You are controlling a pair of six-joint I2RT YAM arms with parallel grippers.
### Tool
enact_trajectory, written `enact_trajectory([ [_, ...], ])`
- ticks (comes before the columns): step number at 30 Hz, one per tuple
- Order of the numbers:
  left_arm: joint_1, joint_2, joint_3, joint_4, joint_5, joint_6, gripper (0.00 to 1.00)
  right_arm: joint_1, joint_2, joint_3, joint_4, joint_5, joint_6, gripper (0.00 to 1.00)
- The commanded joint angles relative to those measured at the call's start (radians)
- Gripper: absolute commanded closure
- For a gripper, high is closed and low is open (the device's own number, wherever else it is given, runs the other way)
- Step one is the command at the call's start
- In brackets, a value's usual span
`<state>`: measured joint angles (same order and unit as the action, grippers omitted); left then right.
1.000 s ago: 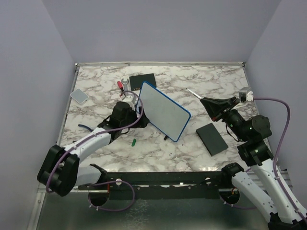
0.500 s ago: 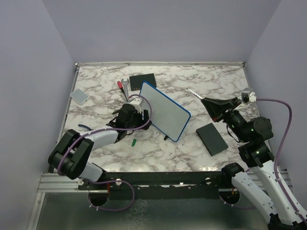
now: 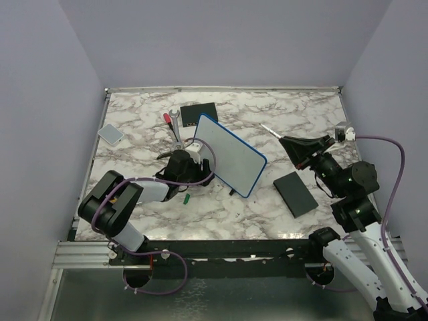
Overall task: Write a sentence on the whiteboard
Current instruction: Adjust the whiteboard stand at the center of the board.
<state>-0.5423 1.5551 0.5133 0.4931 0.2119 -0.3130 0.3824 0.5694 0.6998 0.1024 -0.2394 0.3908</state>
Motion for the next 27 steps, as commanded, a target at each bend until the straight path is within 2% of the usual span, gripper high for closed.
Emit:
enact_trajectory([
  [1, -0.045, 0.039, -0.001, 0.071, 0.067, 0.023, 0.40, 0.000, 0.016, 0.007, -0.007, 0.008, -0.006, 0.99],
  [9, -0.165, 0.053, 0.002, 0.071, 0.012, -0.009, 0.40, 0.001, 0.016, 0.005, -0.012, 0.012, -0.007, 0.99],
  [18, -0.300, 0.128, 0.074, 0.078, -0.099, -0.069, 0.39, 0.001, 0.021, 0.011, -0.020, 0.010, -0.006, 0.99],
  [23, -0.314, 0.105, 0.056, 0.066, -0.179, -0.119, 0.38, 0.000, 0.013, 0.012, -0.034, 0.017, -0.010, 1.00],
  [27, -0.314, 0.027, 0.017, 0.044, -0.174, -0.159, 0.36, 0.000, 0.009, 0.006, -0.035, 0.023, -0.012, 0.99],
])
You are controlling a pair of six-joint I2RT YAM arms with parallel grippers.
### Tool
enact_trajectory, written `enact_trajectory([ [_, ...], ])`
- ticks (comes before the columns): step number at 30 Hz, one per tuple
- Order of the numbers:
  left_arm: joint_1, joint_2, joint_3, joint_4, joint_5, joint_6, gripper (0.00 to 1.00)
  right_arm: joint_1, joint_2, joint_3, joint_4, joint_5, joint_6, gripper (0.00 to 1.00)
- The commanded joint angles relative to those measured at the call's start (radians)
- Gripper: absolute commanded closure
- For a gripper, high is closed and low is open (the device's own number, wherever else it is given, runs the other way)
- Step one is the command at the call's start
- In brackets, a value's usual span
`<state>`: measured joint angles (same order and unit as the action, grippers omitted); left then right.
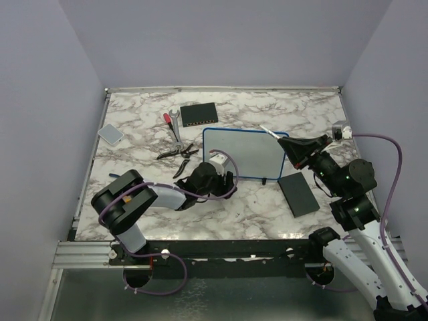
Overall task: Write a sentence on the whiteboard
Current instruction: Adjust the whiteboard stand at the center of the board.
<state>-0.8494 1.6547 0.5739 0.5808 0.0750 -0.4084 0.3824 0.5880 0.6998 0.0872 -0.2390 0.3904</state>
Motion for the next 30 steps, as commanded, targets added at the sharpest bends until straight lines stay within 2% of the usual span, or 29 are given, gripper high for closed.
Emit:
enact_trajectory([
  [1, -0.007, -0.106, -0.052, -0.060, -0.036, -0.073, 0.35, 0.001, -0.009, 0.005, -0.019, 0.024, -0.011, 0.99],
  [4, -0.007, -0.232, -0.050, -0.179, -0.049, -0.093, 0.32, 0.001, -0.008, 0.005, -0.021, 0.023, -0.014, 1.00],
  [8, -0.004, -0.366, 0.033, -0.457, -0.053, -0.067, 0.36, 0.001, -0.007, 0.002, -0.025, 0.010, -0.024, 0.99],
  [11, 0.026, -0.453, 0.098, -0.617, 0.001, -0.044, 0.37, 0.001, 0.004, 0.000, -0.026, -0.025, -0.045, 0.99],
  [17, 0.284, -0.534, 0.250, -0.810, 0.239, 0.048, 0.32, 0.002, 0.074, -0.004, -0.027, -0.126, -0.068, 0.99],
  [21, 0.416, -0.507, 0.330, -0.847, 0.333, 0.137, 0.30, 0.004, 0.134, -0.018, 0.012, -0.205, -0.050, 0.99],
  [24, 0.502, -0.471, 0.341, -0.802, 0.419, 0.171, 0.29, 0.021, 0.181, -0.022, 0.032, -0.216, -0.043, 0.99],
  [27, 0.556, -0.446, 0.326, -0.723, 0.534, 0.214, 0.28, 0.063, 0.221, -0.028, 0.056, -0.179, -0.053, 0.99],
  [30, 0.561, -0.401, 0.335, -0.697, 0.625, 0.279, 0.28, 0.132, 0.275, -0.022, 0.064, -0.100, -0.086, 0.99],
])
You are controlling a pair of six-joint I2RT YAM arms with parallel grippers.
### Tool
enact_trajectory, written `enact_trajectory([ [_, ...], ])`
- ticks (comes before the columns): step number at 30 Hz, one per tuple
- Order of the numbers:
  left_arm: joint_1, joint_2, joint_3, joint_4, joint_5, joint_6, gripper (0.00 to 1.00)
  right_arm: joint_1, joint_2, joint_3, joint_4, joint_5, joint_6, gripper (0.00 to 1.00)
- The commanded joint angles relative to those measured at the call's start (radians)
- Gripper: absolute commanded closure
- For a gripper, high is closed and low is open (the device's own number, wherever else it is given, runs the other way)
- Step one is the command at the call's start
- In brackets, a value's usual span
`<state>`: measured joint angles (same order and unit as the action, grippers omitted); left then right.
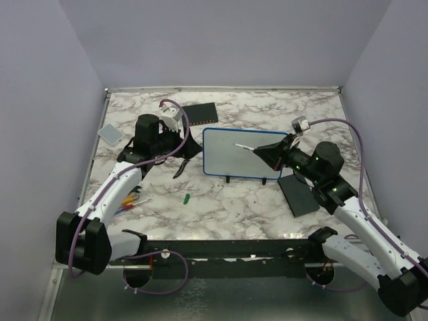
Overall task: Write a sentence on the whiteboard
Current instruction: Adjust the whiteboard stand at the center of the board, then write a sentence on the whiteboard.
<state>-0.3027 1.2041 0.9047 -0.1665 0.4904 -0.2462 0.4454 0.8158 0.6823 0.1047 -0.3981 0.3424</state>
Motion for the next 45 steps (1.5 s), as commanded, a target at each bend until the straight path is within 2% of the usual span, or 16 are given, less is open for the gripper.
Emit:
enact_trajectory([
  [1, 0.016, 0.068, 0.009, 0.050, 0.222, 0.136, 0.28, 0.093, 0.066, -0.001, 0.052, 0.087, -0.047, 0.99],
  [8, 0.025, 0.195, 0.062, 0.053, 0.232, 0.194, 0.31, 0.196, 0.198, 0.012, 0.148, 0.197, -0.072, 0.99],
  [15, 0.022, 0.264, 0.071, 0.080, 0.204, 0.193, 0.42, 0.261, 0.310, 0.050, 0.186, 0.285, -0.107, 1.00],
  [27, 0.001, 0.313, 0.063, 0.149, 0.183, 0.163, 0.62, 0.294, 0.431, 0.101, 0.248, 0.316, -0.158, 0.99],
  [45, -0.032, 0.353, 0.065, 0.159, 0.166, 0.158, 0.75, 0.316, 0.517, 0.149, 0.240, 0.356, -0.197, 0.99],
])
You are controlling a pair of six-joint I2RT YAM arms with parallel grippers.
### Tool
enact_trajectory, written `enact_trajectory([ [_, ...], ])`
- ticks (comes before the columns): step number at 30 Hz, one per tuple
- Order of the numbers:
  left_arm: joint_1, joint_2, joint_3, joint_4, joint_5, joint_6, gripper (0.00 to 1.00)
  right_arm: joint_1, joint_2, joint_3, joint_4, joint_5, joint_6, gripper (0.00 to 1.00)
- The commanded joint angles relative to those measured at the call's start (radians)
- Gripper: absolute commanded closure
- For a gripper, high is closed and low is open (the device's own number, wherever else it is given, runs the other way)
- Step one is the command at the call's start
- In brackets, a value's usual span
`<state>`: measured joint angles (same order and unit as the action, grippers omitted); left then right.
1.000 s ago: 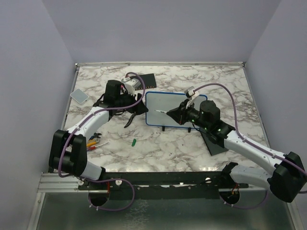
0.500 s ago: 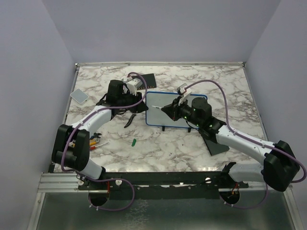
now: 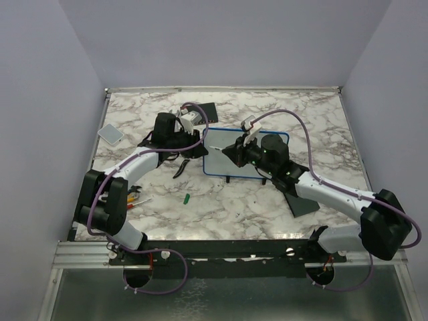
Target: Write a sentence on the whiteboard
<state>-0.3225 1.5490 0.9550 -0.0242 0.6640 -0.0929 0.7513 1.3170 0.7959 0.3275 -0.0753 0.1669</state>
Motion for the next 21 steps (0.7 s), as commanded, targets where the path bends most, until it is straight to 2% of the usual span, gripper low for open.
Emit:
enact_trajectory([
  [1, -0.013, 0.008, 0.015, 0.017, -0.010, 0.007, 0.75, 0.011, 0.019, 0.037, 0.016, 0.034, -0.022, 0.99],
  [12, -0.017, 0.008, 0.011, 0.016, -0.015, 0.010, 0.77, 0.021, 0.047, 0.049, 0.023, 0.048, -0.033, 0.99],
  [21, -0.020, 0.007, 0.010, 0.015, -0.020, 0.014, 0.78, 0.028, 0.071, 0.065, -0.002, 0.119, -0.042, 1.00],
])
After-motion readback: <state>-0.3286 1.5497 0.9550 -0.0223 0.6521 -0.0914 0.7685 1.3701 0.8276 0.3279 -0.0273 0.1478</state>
